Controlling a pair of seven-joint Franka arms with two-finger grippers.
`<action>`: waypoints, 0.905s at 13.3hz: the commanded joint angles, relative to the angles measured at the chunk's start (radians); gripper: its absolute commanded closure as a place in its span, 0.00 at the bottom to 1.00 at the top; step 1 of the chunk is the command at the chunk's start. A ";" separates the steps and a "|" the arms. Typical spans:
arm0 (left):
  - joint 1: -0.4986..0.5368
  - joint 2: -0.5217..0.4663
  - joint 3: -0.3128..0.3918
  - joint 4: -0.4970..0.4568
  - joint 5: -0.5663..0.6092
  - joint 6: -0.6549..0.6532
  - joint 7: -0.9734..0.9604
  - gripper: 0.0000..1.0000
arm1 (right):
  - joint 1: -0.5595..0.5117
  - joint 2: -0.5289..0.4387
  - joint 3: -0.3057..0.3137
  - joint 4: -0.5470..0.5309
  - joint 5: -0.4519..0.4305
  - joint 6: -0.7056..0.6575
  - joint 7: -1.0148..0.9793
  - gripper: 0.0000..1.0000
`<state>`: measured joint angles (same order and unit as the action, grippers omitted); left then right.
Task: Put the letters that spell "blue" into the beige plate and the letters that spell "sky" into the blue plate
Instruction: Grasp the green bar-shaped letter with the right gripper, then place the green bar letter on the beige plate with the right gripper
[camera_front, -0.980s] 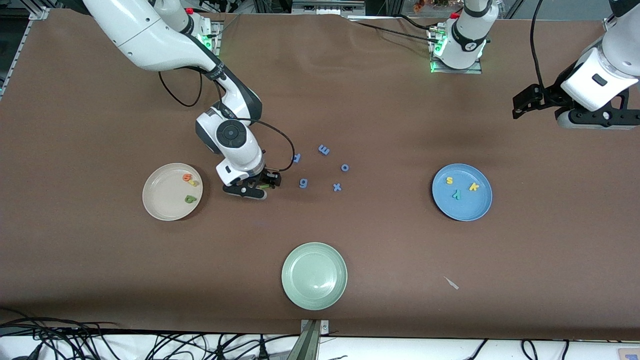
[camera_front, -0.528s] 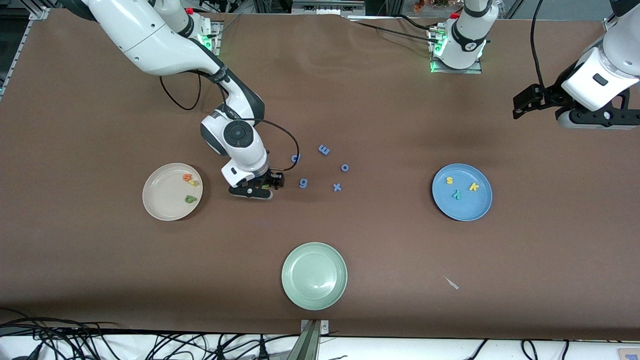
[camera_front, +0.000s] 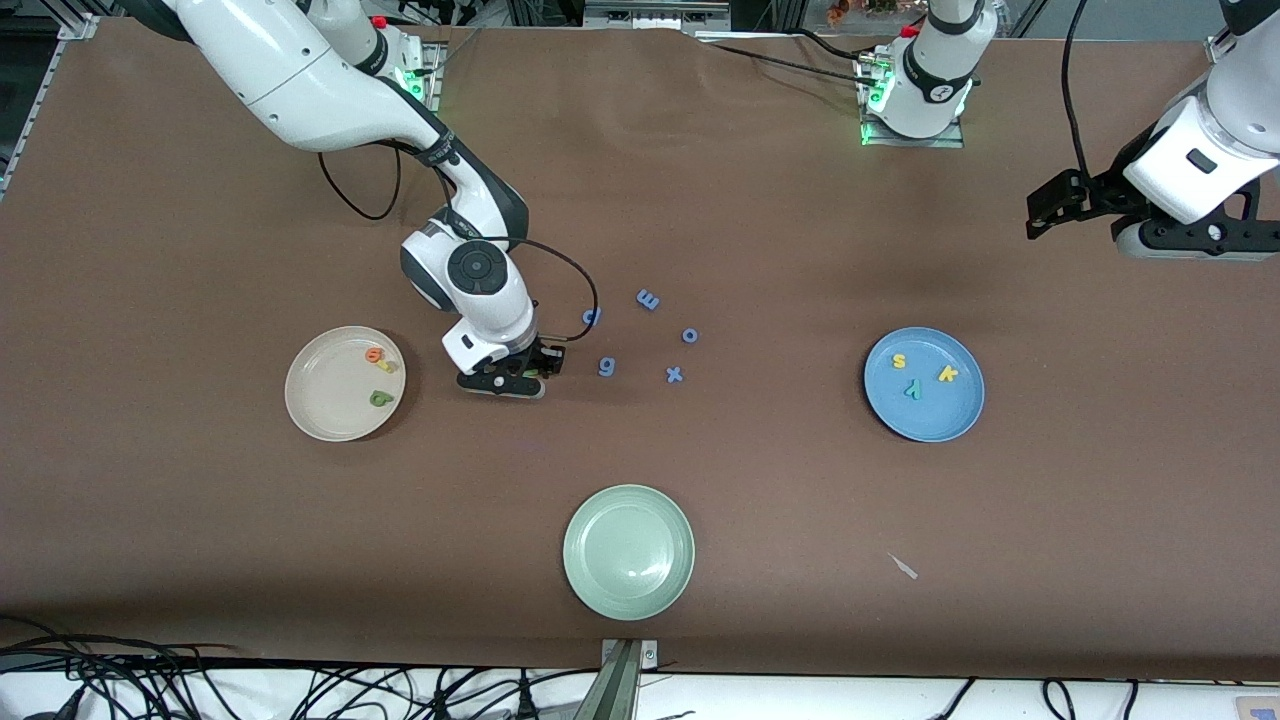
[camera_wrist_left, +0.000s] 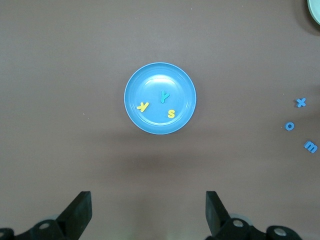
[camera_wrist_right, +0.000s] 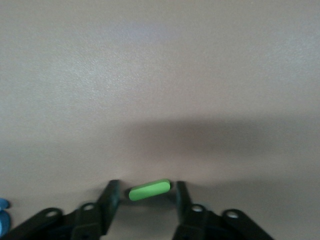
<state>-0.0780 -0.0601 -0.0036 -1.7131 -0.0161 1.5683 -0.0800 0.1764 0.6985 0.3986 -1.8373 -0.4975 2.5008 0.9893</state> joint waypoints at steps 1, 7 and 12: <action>0.007 0.011 -0.003 0.029 0.021 -0.017 0.020 0.00 | 0.002 0.012 -0.003 -0.002 -0.026 0.003 0.015 0.65; 0.007 0.026 -0.004 0.036 0.021 -0.008 0.022 0.00 | 0.000 -0.004 -0.004 -0.002 -0.026 -0.005 -0.021 0.80; 0.007 0.040 -0.006 0.056 0.021 -0.010 0.022 0.00 | -0.055 -0.108 -0.018 0.006 0.016 -0.161 -0.226 0.80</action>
<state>-0.0772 -0.0376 -0.0027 -1.6915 -0.0160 1.5707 -0.0786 0.1563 0.6499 0.3774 -1.8219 -0.5009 2.3967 0.8496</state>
